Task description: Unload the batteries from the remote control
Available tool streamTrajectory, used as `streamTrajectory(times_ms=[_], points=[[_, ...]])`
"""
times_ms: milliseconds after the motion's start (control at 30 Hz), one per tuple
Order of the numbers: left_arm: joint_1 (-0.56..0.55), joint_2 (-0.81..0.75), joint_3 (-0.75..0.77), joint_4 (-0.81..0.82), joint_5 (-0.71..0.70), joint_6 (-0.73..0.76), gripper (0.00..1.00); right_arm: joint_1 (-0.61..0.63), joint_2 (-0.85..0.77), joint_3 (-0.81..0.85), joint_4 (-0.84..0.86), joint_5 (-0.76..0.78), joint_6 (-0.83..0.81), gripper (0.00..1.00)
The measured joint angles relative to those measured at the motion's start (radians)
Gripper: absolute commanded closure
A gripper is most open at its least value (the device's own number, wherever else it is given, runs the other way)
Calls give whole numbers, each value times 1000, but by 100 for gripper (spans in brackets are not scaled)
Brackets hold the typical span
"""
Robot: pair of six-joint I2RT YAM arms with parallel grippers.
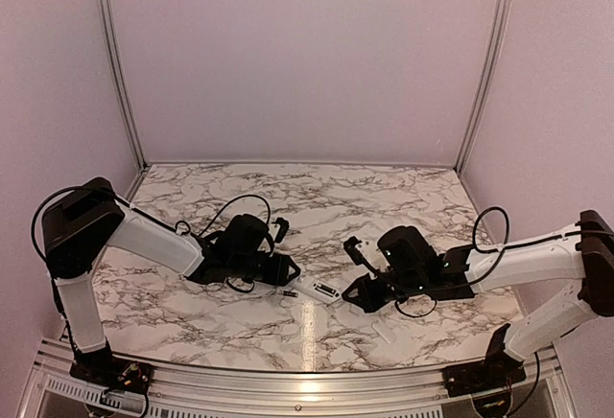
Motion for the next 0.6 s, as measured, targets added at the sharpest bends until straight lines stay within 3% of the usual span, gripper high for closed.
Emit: streamTrajectory(times_ms=[400, 600], points=[[-22, -68, -50, 22, -31, -13, 50, 0, -35, -1, -52, 212, 16, 100], [-22, -70, -56, 67, -25, 24, 50, 0, -106, -1, -82, 180, -11, 100]])
